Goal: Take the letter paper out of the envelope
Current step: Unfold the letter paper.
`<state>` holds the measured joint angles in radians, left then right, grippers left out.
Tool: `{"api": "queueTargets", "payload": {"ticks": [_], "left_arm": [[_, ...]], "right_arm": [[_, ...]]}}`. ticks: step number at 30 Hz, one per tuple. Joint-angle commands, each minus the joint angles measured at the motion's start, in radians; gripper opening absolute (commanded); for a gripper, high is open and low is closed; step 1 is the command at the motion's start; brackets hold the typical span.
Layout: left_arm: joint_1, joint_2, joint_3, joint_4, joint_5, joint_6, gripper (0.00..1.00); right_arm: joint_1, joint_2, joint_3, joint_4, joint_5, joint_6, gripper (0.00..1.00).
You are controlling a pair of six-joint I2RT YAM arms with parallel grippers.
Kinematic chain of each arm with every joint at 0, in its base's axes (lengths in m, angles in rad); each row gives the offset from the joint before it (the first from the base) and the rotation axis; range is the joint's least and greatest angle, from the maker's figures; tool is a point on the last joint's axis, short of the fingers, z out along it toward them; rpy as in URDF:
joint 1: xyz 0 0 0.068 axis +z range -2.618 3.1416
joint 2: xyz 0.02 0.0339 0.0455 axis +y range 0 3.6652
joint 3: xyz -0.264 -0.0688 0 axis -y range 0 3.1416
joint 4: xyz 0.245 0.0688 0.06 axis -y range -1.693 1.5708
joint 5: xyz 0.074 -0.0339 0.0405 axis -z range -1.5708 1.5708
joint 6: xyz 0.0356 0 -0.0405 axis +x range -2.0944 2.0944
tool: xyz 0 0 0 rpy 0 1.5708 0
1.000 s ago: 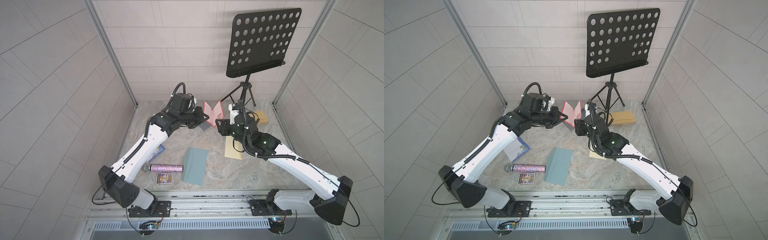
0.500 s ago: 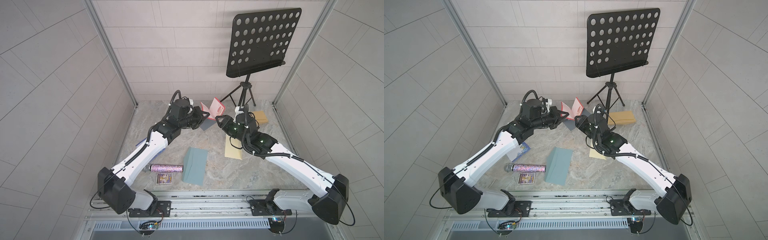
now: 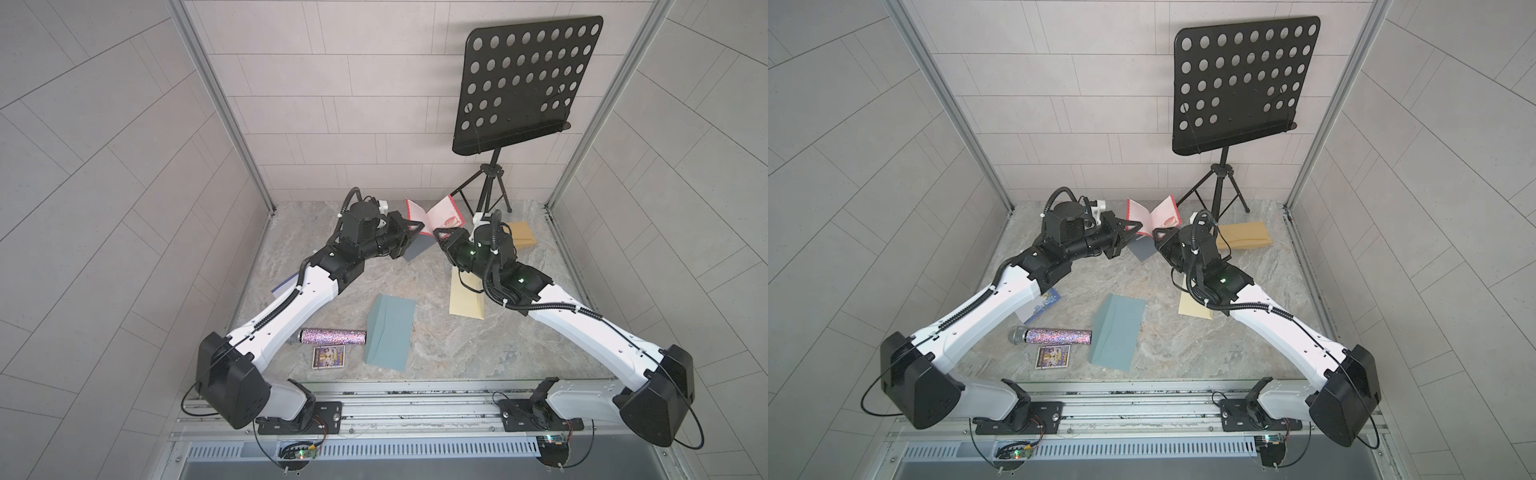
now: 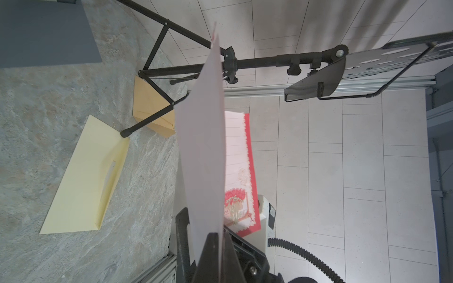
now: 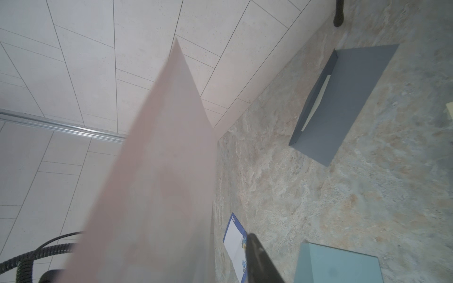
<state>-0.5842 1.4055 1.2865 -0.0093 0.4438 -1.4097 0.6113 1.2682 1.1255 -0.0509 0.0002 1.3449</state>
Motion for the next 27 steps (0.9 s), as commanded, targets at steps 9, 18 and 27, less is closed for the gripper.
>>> {"api": "queueTargets", "payload": {"ticks": [9, 18, 27], "left_arm": [[-0.013, -0.034, -0.034, 0.072, 0.021, -0.077, 0.01], [0.089, -0.112, 0.026, -0.158, 0.016, 0.056, 0.77], [0.164, -0.037, 0.104, -0.212, 0.174, 0.287, 0.74]], "right_arm": [[-0.057, -0.027, -0.004, 0.014, -0.004, 0.042, 0.0], [-0.163, -0.13, 0.073, -0.213, -0.257, -0.616, 0.0], [-0.171, -0.286, 0.034, -0.369, -0.485, -1.052, 0.0]]}}
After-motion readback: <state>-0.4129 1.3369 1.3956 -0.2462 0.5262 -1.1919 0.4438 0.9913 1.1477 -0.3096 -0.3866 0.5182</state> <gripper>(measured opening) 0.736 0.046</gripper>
